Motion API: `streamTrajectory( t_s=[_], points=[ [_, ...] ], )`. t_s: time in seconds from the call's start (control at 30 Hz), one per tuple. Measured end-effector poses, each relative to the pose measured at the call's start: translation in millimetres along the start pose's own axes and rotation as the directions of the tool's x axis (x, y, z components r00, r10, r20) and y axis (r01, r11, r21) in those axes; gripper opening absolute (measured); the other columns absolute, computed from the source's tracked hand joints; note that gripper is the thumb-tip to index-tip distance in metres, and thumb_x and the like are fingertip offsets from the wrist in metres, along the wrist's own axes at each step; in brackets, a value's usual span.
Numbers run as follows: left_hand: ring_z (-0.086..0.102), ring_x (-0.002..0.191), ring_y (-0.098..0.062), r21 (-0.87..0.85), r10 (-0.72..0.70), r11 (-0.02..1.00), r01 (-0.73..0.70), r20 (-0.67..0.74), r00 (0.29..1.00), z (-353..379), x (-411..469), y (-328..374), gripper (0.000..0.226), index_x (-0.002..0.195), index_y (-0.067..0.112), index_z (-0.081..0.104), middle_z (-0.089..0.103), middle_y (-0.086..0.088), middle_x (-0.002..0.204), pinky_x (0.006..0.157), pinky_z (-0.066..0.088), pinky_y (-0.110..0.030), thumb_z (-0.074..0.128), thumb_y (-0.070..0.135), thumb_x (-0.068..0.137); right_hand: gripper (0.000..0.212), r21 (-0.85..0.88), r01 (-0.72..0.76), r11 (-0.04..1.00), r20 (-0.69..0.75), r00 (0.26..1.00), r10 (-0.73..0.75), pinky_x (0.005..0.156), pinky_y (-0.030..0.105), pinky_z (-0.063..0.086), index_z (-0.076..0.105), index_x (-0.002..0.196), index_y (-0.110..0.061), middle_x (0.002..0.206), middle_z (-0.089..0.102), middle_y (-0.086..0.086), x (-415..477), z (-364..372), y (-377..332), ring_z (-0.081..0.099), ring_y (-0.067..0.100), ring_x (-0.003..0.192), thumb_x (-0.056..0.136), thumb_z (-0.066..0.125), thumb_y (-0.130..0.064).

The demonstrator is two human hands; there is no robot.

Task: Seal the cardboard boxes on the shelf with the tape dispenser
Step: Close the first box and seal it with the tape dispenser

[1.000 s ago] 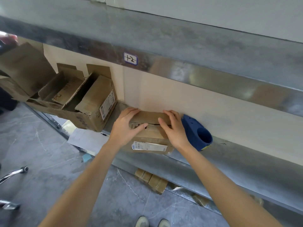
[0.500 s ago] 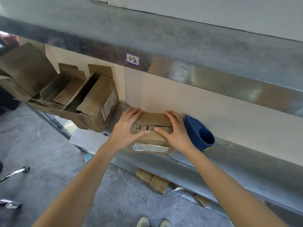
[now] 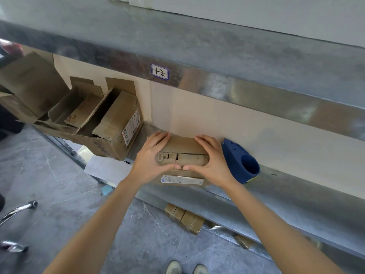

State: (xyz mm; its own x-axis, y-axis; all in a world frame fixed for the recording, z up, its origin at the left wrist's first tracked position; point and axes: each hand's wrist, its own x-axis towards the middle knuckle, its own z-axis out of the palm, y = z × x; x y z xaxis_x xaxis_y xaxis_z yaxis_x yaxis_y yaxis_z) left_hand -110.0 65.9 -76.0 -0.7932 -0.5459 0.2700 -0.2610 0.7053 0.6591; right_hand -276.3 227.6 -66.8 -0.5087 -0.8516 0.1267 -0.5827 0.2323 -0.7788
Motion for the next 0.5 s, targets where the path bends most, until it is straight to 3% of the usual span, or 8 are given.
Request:
streamTrajectory(
  t_s=[0.17,0.3,0.4,0.5],
  points=[
    [0.018,0.151,-0.014,0.072,0.094,0.992,-0.1,0.084,0.992,-1.6,-0.1,-10.5,0.121,0.151,0.023,0.041,0.037,0.009,0.156,0.12,0.025,-0.053,0.068,0.086,0.052,0.111,-0.066,0.098,0.993,0.15,0.985,-0.087,0.118,0.033,0.02,0.039,0.149,-0.03,0.138,0.02,-0.031,0.8,-8.5,6.8,0.018,0.008,0.141,0.053,0.082,-0.067],
    [0.028,0.144,-0.017,0.107,0.135,0.984,-0.146,0.096,0.986,-1.4,7.5,-11.8,0.117,0.149,0.019,0.044,0.042,0.007,0.149,0.118,0.031,-0.051,0.076,0.078,0.054,0.108,-0.147,0.082,0.986,0.194,0.98,-0.052,0.118,0.033,0.02,0.033,0.152,-0.03,0.147,0.019,-0.02,7.8,-12.5,10.0,0.014,0.009,0.141,0.061,0.089,-0.05],
    [0.034,0.138,-0.013,0.11,0.135,0.984,-0.142,0.072,0.988,-1.5,8.9,-7.1,0.108,0.146,0.018,0.047,0.045,0.008,0.144,0.117,0.033,-0.048,0.078,0.071,0.057,0.104,-0.15,0.091,0.985,0.147,0.987,-0.069,0.117,0.038,0.026,0.037,0.15,-0.031,0.148,0.024,-0.015,7.4,-9.0,13.0,0.022,0.015,0.139,0.059,0.08,-0.06],
    [0.035,0.135,-0.012,0.106,0.12,0.986,-0.127,0.068,0.99,-1.6,8.7,-5.0,0.106,0.145,0.018,0.049,0.046,0.008,0.142,0.114,0.033,-0.034,0.077,0.069,0.057,0.102,-0.134,0.069,0.989,0.128,0.99,-0.052,0.116,0.038,0.027,0.039,0.148,-0.033,0.147,0.027,-0.016,7.0,-8.0,13.2,0.026,0.016,0.138,0.057,0.072,-0.067]
  ],
)
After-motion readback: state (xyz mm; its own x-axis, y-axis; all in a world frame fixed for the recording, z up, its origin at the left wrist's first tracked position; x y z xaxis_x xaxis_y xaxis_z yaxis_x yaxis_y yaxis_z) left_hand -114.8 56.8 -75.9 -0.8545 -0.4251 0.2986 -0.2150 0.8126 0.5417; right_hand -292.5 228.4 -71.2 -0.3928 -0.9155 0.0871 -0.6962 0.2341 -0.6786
